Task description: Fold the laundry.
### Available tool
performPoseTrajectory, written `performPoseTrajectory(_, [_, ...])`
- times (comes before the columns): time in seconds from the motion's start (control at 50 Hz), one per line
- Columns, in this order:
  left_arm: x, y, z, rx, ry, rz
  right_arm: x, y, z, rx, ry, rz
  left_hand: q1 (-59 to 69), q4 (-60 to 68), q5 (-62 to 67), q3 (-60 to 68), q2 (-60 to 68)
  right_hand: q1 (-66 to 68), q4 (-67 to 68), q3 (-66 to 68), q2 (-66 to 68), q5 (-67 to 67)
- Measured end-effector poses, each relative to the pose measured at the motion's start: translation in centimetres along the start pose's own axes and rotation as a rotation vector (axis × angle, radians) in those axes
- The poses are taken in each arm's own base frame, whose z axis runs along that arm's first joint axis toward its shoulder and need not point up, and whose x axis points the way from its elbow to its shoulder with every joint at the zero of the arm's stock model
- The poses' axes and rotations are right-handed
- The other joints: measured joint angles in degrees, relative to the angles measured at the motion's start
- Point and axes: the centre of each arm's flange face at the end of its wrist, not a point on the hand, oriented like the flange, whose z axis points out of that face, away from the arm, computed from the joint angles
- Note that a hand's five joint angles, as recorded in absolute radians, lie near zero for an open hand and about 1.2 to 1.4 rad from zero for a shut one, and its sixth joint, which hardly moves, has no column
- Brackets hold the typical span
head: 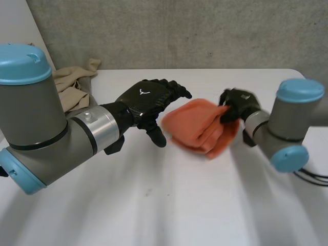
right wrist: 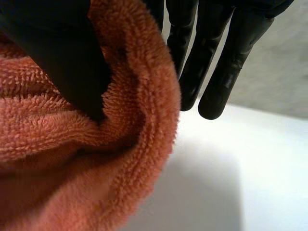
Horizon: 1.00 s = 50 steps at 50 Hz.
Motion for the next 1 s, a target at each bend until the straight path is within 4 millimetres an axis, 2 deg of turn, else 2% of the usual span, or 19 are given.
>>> performPoseTrajectory(0.06, [0.0,0.0,0.0,0.000,0.000,0.000,2.3,-1.2,1.6,0.036,0.049,0.003,0.00,0.00,0.00,0.00,0.00,0.49,0.01,0.45,0.36,0.41])
performPoseTrajectory(0.1, [0.0,0.0,0.0,0.000,0.000,0.000,5.5,-2.3,3.4,0.068,0.128,0.009,0.00,0.00,0.00,0.00,0.00,0.49,0.01,0.45,0.36,0.50])
performPoseTrajectory(0.16, [0.0,0.1,0.0,-0.001,0.001,0.000,9.4,-3.0,5.0,0.092,0.226,0.016,0.00,0.00,0.00,0.00,0.00,0.49,0.01,0.61,0.54,0.87])
performPoseTrajectory(0.18, [0.0,0.1,0.1,-0.001,0.001,-0.001,10.1,-3.1,5.3,0.096,0.242,0.017,0.00,0.00,0.00,0.00,0.00,0.49,0.01,0.68,0.60,0.87])
performPoseTrajectory(0.22, [0.1,0.2,0.1,-0.003,0.003,-0.002,13.6,-3.3,6.2,0.112,0.330,0.024,0.00,0.00,0.00,0.00,0.00,0.49,0.01,0.94,0.80,0.87])
performPoseTrajectory(0.26, [0.1,0.2,0.1,-0.005,0.004,-0.002,15.4,-3.3,6.5,0.122,0.373,0.025,0.00,0.00,0.00,0.00,0.00,0.49,0.01,0.94,0.80,0.87])
performPoseTrajectory(0.28, [0.1,0.3,0.2,-0.007,0.005,-0.003,17.2,-3.3,6.8,0.134,0.414,0.024,0.00,0.00,0.00,0.00,0.00,0.49,0.01,1.00,0.80,0.87])
performPoseTrajectory(0.34, [0.2,0.4,0.2,-0.010,0.006,-0.005,20.5,-3.1,6.9,0.156,0.492,0.013,0.00,0.00,0.00,0.00,0.00,0.49,0.01,1.40,1.09,0.87])
performPoseTrajectory(0.46, [0.3,0.5,0.3,-0.012,0.008,-0.006,25.1,-2.4,6.3,0.162,0.582,-0.011,0.00,0.00,0.00,0.00,0.00,0.49,0.02,1.40,1.09,0.88])
performPoseTrajectory(0.66, [0.4,0.8,0.4,-0.018,0.012,-0.011,30.4,-1.3,4.6,0.126,0.678,-0.059,0.00,0.00,0.00,0.00,0.00,0.28,-0.32,1.08,0.85,0.68])
performPoseTrajectory(0.68, [0.4,0.8,0.4,-0.019,0.012,-0.012,30.8,-1.4,4.4,0.123,0.683,-0.065,0.00,0.00,0.00,0.00,0.00,-7.17,-10.59,-8.86,-8.42,-7.49])
performPoseTrajectory(0.78, [0.4,0.8,0.4,-0.020,0.012,-0.013,31.4,-1.4,4.2,0.113,0.674,-0.077,0.00,0.00,0.00,0.00,0.00,-9.47,-12.93,-11.18,-11.99,-9.71])
performPoseTrajectory(0.8, [0.4,0.8,0.4,-0.020,0.012,-0.013,31.2,-1.3,4.0,0.078,0.630,-0.099,0.00,0.00,0.00,0.00,0.00,-39.10,-52.71,-50.92,-50.15,-46.40])
performPoseTrajectory(0.9, [0.4,0.8,0.4,-0.021,0.012,-0.013,30.8,-1.2,3.4,-0.019,0.612,-0.170,0.00,0.00,0.00,0.00,0.00,-39.38,-54.48,-53.19,-51.46,-47.73])
performPoseTrajectory(1.0, [0.4,0.8,0.3,-0.019,0.011,-0.013,31.4,-1.4,2.0,-0.178,0.692,-0.395,0.00,0.00,0.00,0.00,0.00,-39.38,-54.48,-53.19,-51.46,-48.07])
